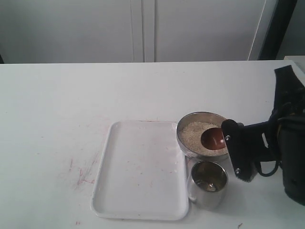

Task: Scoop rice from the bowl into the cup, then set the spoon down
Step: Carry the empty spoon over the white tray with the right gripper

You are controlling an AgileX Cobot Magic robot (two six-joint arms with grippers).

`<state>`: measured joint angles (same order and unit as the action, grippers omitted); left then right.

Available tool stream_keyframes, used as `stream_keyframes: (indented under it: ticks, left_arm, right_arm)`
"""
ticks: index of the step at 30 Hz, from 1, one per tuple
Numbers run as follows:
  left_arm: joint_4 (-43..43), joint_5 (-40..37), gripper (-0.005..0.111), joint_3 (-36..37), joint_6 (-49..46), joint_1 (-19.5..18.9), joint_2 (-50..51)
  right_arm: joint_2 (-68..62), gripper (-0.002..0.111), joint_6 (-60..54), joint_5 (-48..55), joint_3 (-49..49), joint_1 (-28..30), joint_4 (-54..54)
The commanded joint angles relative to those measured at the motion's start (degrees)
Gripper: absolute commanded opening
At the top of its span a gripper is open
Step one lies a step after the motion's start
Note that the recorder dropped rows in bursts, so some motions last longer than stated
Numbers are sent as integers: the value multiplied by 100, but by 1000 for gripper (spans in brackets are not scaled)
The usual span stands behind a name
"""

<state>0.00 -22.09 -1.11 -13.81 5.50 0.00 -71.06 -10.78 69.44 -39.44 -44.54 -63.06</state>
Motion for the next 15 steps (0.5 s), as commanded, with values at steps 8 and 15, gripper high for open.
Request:
stream_keyframes:
  ticks: [8, 15]
  left_arm:
    - [-32, -280, 14, 52, 33, 42, 0]
    - [-32, -280, 14, 52, 33, 42, 0]
  right_arm:
    - [-1, 0, 3078, 52, -1299, -6, 2294]
    - [-374, 0, 3838, 52, -2176, -6, 4053]
